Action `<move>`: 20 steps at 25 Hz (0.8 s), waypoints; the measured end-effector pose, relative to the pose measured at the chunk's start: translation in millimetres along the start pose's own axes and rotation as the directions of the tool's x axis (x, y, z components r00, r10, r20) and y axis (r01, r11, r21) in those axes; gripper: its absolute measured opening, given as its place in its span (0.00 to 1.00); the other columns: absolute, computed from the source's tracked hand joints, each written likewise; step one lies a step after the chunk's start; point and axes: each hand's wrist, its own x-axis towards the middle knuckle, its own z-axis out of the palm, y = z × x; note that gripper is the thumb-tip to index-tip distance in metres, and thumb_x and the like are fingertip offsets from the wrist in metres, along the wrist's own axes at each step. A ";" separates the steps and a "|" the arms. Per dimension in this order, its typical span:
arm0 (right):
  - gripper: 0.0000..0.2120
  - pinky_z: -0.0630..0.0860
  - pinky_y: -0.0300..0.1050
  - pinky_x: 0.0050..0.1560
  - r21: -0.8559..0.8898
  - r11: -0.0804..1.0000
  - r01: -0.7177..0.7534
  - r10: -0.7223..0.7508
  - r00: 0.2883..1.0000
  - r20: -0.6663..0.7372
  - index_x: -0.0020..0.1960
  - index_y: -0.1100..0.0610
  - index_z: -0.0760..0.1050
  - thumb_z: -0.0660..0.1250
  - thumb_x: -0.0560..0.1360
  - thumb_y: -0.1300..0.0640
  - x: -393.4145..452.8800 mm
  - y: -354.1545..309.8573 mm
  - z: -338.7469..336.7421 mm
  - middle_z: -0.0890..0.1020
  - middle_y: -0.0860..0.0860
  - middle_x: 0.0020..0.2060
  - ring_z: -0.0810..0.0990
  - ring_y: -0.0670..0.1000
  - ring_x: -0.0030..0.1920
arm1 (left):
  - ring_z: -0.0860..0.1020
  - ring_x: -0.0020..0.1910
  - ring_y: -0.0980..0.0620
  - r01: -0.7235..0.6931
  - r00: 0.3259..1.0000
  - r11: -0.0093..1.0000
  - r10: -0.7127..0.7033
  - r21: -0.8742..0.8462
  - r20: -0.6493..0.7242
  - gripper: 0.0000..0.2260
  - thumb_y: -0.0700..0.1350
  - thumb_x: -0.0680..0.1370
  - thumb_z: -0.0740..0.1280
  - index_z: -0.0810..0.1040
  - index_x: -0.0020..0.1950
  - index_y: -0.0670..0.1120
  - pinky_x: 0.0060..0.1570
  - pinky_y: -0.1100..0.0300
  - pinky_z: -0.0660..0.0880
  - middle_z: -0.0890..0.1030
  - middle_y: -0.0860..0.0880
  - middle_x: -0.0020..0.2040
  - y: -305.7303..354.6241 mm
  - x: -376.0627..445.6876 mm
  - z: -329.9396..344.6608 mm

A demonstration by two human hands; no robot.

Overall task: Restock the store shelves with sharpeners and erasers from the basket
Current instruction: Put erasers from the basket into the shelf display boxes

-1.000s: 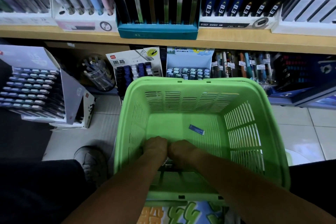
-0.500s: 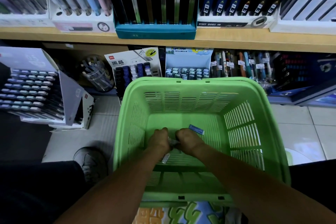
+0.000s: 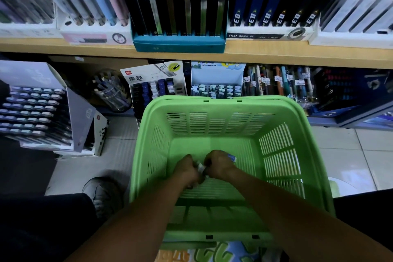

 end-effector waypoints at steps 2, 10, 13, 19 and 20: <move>0.03 0.83 0.49 0.45 0.247 0.969 -0.017 0.018 1.000 0.002 0.42 0.65 0.83 0.74 0.71 0.64 -2.8 -2.7 -17.9 0.83 0.58 0.34 0.82 0.52 0.35 | 0.80 0.46 0.46 0.022 0.999 0.949 -0.007 -0.315 0.046 0.20 0.41 0.72 0.77 0.72 0.58 0.43 0.40 0.51 0.83 0.78 0.43 0.52 8.6 -0.5 -15.7; 0.08 0.80 0.39 0.44 0.516 0.845 0.142 -0.163 0.987 -0.006 0.52 0.60 0.84 0.74 0.73 0.65 -53.9 -47.0 -112.6 0.86 0.57 0.47 0.84 0.52 0.45 | 0.78 0.42 0.44 0.030 0.975 0.528 0.170 -0.849 0.140 0.12 0.30 0.76 0.57 0.76 0.54 0.39 0.46 0.46 0.81 0.78 0.40 0.45 65.6 -74.0 -90.8; 0.09 0.79 0.34 0.47 0.434 0.873 0.223 -0.205 0.975 -0.089 0.49 0.54 0.83 0.76 0.71 0.64 -83.5 -78.2 -134.4 0.86 0.48 0.48 0.84 0.48 0.51 | 0.79 0.40 0.44 -0.130 0.963 0.515 0.269 -0.847 0.016 0.16 0.27 0.75 0.56 0.75 0.56 0.41 0.39 0.48 0.82 0.78 0.40 0.46 72.5 -106.7 -113.1; 0.05 0.82 0.44 0.51 0.451 0.829 0.332 -0.267 0.942 -0.203 0.46 0.58 0.83 0.76 0.71 0.64 -124.9 -112.0 -137.1 0.86 0.51 0.43 0.85 0.49 0.45 | 0.84 0.40 0.47 -0.245 0.951 0.470 0.289 -0.848 -0.115 0.11 0.43 0.74 0.75 0.79 0.54 0.42 0.47 0.48 0.82 0.86 0.46 0.41 66.7 -144.1 -111.9; 0.05 0.82 0.44 0.52 0.457 0.823 0.338 -0.289 0.941 -0.174 0.45 0.58 0.83 0.75 0.71 0.66 -127.3 -113.9 -135.3 0.86 0.50 0.42 0.85 0.49 0.44 | 0.84 0.39 0.47 -0.253 0.956 0.476 0.255 -0.842 -0.144 0.12 0.43 0.73 0.76 0.79 0.53 0.42 0.45 0.49 0.83 0.86 0.46 0.41 63.7 -145.4 -108.7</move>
